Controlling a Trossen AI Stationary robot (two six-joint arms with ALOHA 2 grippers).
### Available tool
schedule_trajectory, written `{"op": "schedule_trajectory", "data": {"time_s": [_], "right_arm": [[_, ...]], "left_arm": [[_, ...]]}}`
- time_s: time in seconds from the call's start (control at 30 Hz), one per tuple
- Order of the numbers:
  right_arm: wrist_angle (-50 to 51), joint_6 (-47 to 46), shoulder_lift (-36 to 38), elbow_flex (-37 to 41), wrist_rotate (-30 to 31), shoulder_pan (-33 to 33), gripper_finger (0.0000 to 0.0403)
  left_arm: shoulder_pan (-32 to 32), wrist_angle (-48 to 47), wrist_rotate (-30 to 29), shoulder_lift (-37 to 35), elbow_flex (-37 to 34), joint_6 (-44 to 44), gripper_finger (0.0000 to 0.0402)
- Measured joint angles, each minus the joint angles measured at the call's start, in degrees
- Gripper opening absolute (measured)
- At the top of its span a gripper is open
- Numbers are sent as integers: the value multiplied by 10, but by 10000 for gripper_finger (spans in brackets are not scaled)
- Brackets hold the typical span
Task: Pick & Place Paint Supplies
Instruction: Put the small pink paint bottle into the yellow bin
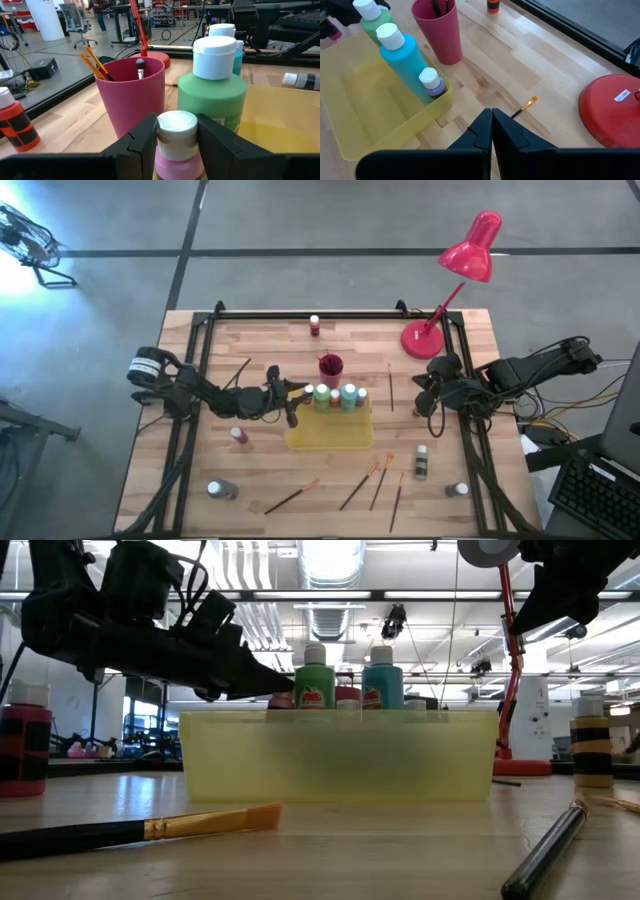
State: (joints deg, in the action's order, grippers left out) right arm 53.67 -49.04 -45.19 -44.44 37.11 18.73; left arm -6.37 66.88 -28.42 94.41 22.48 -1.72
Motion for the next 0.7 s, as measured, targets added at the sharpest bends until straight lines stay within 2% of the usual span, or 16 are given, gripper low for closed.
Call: {"op": "schedule_trajectory", "data": {"time_s": [0.7], "right_arm": [[0, 0, 0, 0, 0, 0, 8]], "left_arm": [[1, -2, 3, 0, 0, 3, 143]]}}
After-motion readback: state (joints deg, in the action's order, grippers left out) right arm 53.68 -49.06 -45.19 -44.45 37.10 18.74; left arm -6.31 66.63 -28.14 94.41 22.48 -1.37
